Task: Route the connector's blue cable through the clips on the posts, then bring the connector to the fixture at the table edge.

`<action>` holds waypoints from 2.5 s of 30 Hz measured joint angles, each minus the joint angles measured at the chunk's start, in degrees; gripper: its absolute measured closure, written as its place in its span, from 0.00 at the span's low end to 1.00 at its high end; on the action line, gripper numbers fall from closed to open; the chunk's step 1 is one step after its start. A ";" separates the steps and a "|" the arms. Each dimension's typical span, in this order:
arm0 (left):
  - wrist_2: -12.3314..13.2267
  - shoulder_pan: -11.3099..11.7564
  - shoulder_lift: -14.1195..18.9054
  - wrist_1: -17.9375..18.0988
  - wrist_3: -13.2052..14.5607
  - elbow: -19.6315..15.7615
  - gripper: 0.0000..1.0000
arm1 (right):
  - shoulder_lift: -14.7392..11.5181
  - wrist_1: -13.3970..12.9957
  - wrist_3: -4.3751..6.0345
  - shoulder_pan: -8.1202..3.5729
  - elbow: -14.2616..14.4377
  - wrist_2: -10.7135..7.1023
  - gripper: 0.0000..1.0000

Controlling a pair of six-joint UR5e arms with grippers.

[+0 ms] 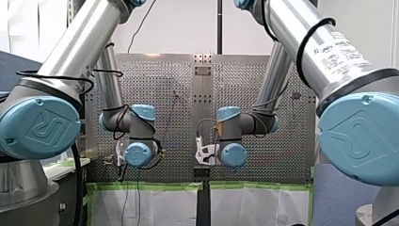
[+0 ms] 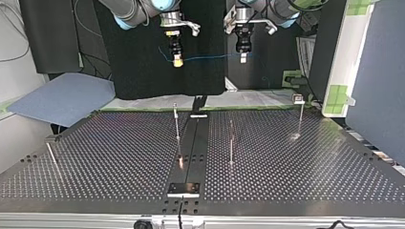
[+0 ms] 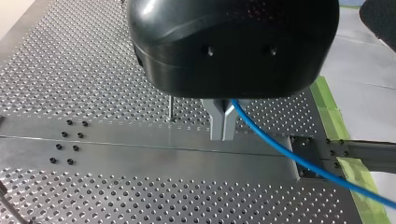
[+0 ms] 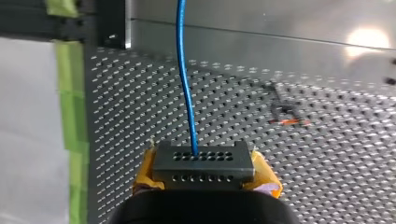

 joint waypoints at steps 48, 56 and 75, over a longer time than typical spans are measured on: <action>-2.20 3.53 16.27 -14.59 -1.70 5.00 1.00 | -12.55 19.14 4.56 -1.86 -6.11 -4.95 0.99; -3.55 4.46 20.02 -18.34 -1.61 5.26 1.00 | -16.38 19.75 4.81 -2.77 -7.06 -6.71 0.99; 0.01 6.96 25.25 -21.29 -2.51 8.29 1.00 | -23.21 19.59 6.02 -5.04 -9.78 -10.78 0.99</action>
